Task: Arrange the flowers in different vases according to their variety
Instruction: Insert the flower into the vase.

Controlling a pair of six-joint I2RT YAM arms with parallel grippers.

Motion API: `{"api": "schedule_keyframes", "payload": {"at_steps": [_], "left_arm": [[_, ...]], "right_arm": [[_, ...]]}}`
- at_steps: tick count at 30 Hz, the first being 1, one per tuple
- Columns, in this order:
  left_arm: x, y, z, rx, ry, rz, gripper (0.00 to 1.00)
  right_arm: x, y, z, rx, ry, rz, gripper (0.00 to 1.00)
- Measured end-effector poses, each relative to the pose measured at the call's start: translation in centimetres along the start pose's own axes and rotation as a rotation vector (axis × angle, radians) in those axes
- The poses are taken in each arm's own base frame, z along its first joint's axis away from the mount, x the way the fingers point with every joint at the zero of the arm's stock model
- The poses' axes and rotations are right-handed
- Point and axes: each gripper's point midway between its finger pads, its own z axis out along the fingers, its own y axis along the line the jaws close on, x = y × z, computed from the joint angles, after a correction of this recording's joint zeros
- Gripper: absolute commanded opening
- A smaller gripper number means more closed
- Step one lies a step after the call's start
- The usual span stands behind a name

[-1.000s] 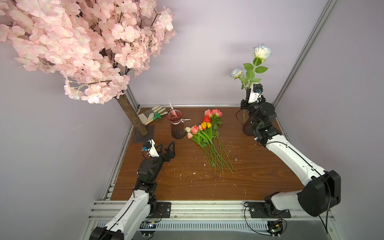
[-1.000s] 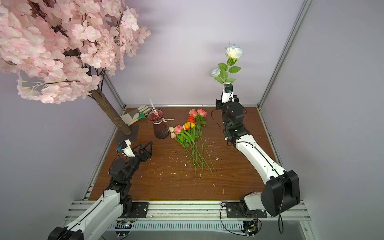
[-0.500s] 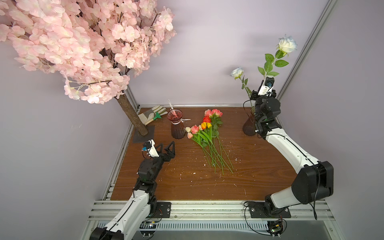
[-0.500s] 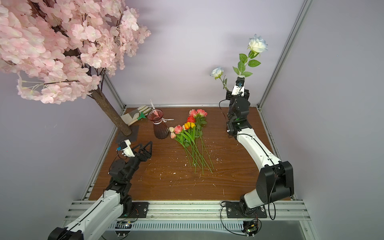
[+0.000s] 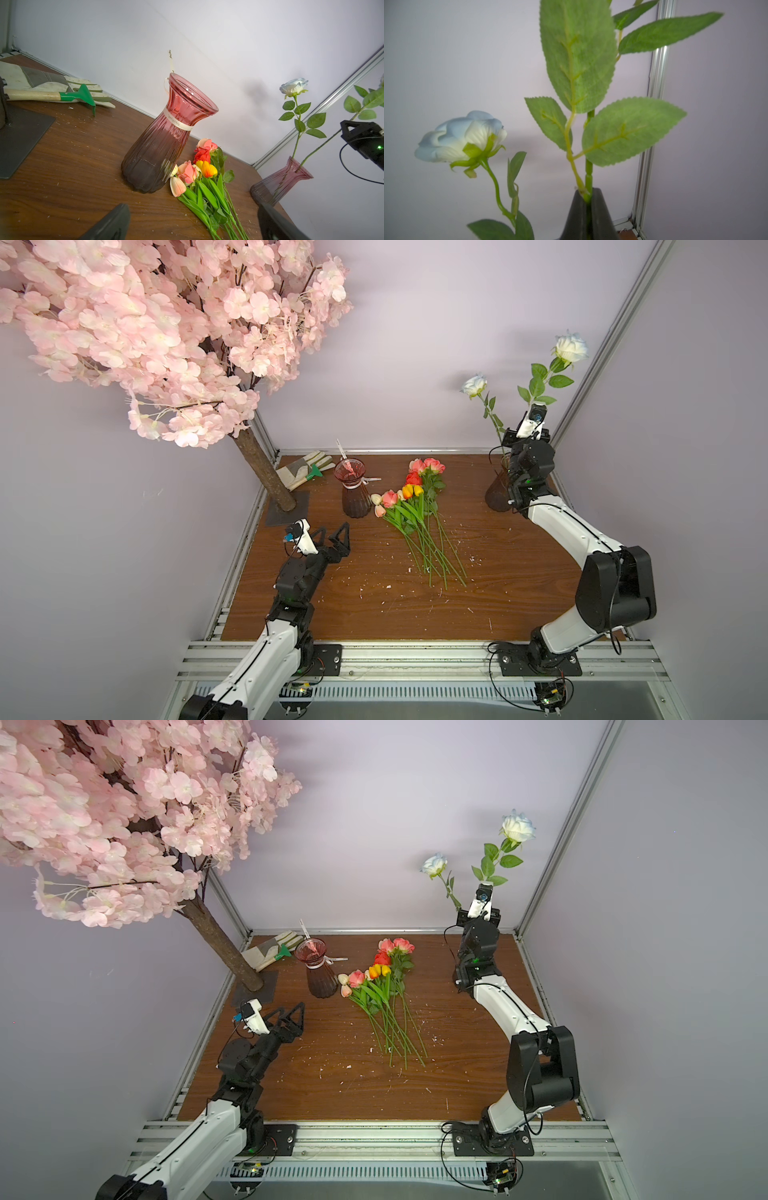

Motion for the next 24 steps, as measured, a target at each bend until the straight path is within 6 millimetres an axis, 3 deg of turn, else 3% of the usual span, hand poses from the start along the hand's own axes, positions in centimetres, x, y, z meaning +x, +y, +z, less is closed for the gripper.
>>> {"api": "schedule_keyframes", "payload": {"at_steps": [3,7,10,13,17,21,24], "left_arm": [[0.3,0.1,0.0,-0.005,0.011,-0.001,0.99],[1.3,0.6,0.2,-0.018,0.052,-0.007,1.0],[1.9,0.9,0.3,-0.028,0.079,-0.013,1.0],[2.6,1.0,0.4,-0.024,0.105,-0.019,1.0],[3.2,0.9,0.5,-0.012,0.132,-0.026,0.99],[3.5,1.0,0.5,-0.013,0.145,-0.032,1.0],[3.9,1.1,0.6,-0.015,0.159,-0.039,0.99]], "right_arm": [[2.5,-0.1,-0.7,-0.005,0.045,-0.014,0.04],[5.9,-0.3,-1.9,-0.017,0.112,-0.015,0.26],[7.3,-0.6,-2.9,-0.028,0.151,-0.012,0.37],[6.7,-0.9,-4.0,-0.046,0.162,0.018,0.5],[3.8,-1.3,-5.2,-0.08,0.15,0.079,0.62],[1.8,-1.3,-6.7,-0.137,0.163,0.131,0.67],[1.7,-0.9,-7.9,-0.188,0.214,0.157,0.71]]}}
